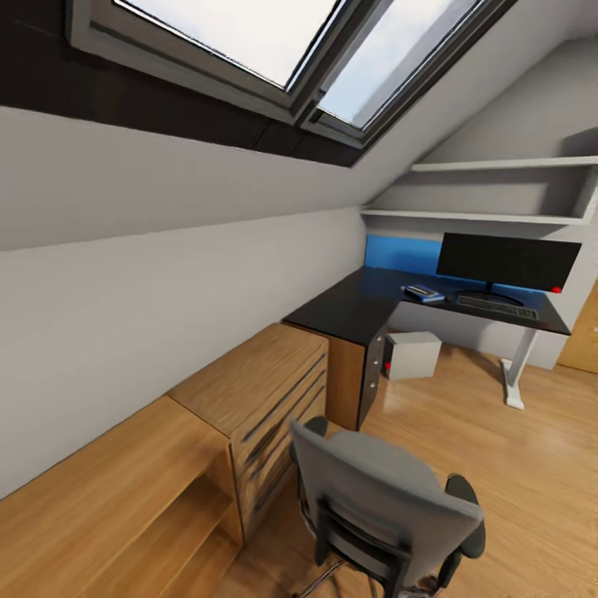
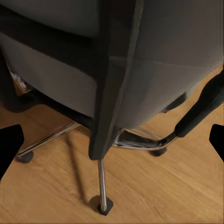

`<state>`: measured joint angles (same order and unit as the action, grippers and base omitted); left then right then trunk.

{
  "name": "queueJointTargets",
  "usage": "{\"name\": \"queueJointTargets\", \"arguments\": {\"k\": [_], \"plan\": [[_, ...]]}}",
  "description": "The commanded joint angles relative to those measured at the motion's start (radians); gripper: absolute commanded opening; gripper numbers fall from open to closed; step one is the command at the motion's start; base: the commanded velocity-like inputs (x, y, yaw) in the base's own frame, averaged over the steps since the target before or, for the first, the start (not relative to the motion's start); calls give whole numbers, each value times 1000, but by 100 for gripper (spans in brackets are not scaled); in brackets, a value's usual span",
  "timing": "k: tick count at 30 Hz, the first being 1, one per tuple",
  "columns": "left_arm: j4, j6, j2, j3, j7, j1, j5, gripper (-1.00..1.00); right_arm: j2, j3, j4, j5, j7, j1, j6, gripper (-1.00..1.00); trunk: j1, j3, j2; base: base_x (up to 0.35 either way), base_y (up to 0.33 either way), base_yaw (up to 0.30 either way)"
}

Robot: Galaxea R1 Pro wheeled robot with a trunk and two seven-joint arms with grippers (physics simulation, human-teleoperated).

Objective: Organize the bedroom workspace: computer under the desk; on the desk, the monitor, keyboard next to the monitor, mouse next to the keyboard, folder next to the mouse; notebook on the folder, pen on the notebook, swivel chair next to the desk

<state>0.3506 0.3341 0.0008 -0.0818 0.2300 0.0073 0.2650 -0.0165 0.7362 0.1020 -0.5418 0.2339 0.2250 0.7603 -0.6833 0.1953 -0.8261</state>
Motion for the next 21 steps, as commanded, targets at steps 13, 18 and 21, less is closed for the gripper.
{"name": "queueJointTargets", "arguments": {"k": [13,18,21], "plan": [[2,2,1,-7,8,1,10,100,-2,9,1,1,7,1,1,100,-1,17,-1,44,99,-204],[1,2,1,-7,8,0,10,100,-2,9,0,2,7,1,1,100,-1,22,-1,1,3,-242],[2,2,1,-7,8,0,10,100,-2,9,0,3,7,1,1,100,-1,25,-1,0,0,-246]]}}
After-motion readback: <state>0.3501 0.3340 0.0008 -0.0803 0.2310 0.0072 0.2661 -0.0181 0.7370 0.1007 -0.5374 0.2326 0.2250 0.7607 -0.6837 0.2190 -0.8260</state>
